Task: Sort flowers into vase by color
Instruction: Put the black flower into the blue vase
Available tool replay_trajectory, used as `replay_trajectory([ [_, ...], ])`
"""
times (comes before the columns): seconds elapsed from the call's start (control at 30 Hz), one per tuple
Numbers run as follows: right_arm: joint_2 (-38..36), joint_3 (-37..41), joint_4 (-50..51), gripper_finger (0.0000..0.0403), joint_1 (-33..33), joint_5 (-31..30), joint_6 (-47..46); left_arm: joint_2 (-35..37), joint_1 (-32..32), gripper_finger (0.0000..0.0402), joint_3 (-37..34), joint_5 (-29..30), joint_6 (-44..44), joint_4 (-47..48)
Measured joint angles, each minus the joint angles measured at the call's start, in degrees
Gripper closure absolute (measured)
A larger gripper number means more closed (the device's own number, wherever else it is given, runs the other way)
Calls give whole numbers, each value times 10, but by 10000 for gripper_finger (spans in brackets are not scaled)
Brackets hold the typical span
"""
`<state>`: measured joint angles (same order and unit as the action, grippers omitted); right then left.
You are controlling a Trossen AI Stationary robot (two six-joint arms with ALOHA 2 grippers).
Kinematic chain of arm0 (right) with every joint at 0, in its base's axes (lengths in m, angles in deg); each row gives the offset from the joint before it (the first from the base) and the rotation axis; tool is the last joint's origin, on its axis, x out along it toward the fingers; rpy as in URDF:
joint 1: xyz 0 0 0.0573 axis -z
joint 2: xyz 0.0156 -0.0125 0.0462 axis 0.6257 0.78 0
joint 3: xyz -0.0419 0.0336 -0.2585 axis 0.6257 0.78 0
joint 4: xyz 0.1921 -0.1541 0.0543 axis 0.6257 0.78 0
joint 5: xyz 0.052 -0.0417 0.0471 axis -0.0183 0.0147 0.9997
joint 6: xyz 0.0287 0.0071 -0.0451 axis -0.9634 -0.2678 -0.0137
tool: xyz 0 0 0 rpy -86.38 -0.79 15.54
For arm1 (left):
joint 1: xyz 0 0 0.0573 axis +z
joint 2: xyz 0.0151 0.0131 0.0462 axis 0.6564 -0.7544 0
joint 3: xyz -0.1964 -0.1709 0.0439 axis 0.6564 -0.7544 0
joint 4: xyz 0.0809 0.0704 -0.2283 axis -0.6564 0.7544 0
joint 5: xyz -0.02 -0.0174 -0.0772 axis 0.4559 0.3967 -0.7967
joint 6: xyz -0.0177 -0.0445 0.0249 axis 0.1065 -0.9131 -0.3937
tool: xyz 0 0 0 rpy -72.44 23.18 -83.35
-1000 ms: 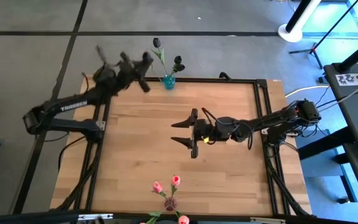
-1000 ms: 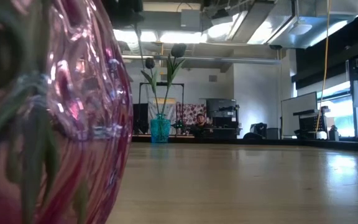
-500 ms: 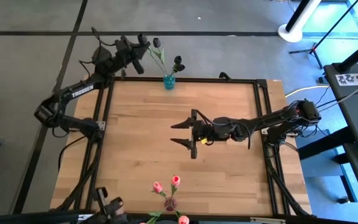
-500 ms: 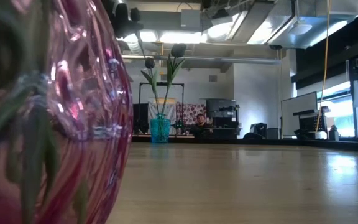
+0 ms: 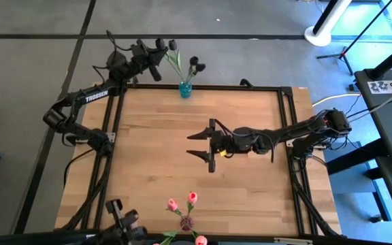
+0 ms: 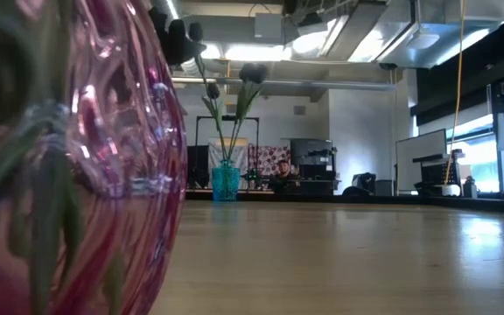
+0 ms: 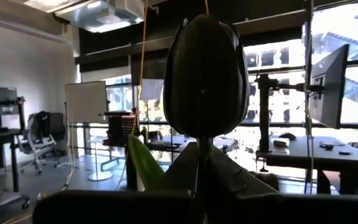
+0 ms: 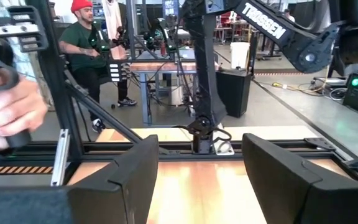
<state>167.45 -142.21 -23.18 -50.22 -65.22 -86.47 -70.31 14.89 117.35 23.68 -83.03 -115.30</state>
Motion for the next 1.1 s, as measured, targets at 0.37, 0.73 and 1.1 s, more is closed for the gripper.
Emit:
replay_trajectory([
  [0.37,0,0,1,173,8,2,0,-1,-1,396,0,-12,26,25],
  [0.73,0,0,3,173,8,11,0,-5,-19,396,0,-30,33,99],
  [1.1,0,0,2,173,8,11,1,-5,-21,337,0,-25,14,141],
])
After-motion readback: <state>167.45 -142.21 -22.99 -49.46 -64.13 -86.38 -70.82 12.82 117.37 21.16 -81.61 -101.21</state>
